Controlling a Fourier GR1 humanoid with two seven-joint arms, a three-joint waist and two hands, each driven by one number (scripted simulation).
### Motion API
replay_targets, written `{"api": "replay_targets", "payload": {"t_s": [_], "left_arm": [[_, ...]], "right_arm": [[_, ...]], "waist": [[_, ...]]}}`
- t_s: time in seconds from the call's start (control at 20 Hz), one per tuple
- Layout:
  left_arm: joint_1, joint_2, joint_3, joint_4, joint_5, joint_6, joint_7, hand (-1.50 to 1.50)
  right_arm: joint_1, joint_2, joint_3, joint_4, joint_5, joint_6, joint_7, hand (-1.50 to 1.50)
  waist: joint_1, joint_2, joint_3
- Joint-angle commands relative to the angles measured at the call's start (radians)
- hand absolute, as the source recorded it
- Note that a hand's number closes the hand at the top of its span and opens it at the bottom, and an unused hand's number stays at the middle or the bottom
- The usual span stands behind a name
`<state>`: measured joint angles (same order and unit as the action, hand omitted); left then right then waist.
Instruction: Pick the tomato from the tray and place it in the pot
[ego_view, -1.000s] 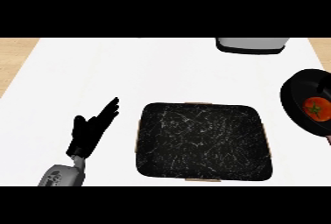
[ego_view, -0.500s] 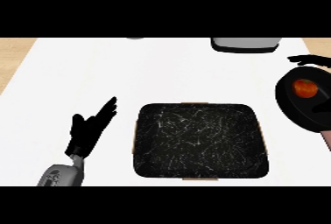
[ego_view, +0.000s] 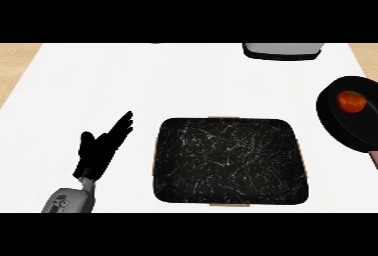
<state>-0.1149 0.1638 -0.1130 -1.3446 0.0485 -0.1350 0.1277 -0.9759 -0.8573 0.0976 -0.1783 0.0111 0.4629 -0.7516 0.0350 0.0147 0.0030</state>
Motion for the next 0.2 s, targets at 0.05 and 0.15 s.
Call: {"api": "replay_targets", "payload": {"t_s": [0.05,0.15], "left_arm": [[0.028,-0.021,-0.034,-0.029,-0.016,0.004,-0.002,0.0],[-0.004,0.01,-0.001,-0.028,-0.002,-0.01,0.004,0.0]], "right_arm": [[-0.015,-0.101,-0.105,0.072,-0.103,0.216,-0.016,-1.5],[0.009,-0.138,-0.128,0.083,-0.126,0.257,-0.016,-1.5]], "waist": [[0.012,0.006,0.003],[0.011,0.012,0.005]]}}
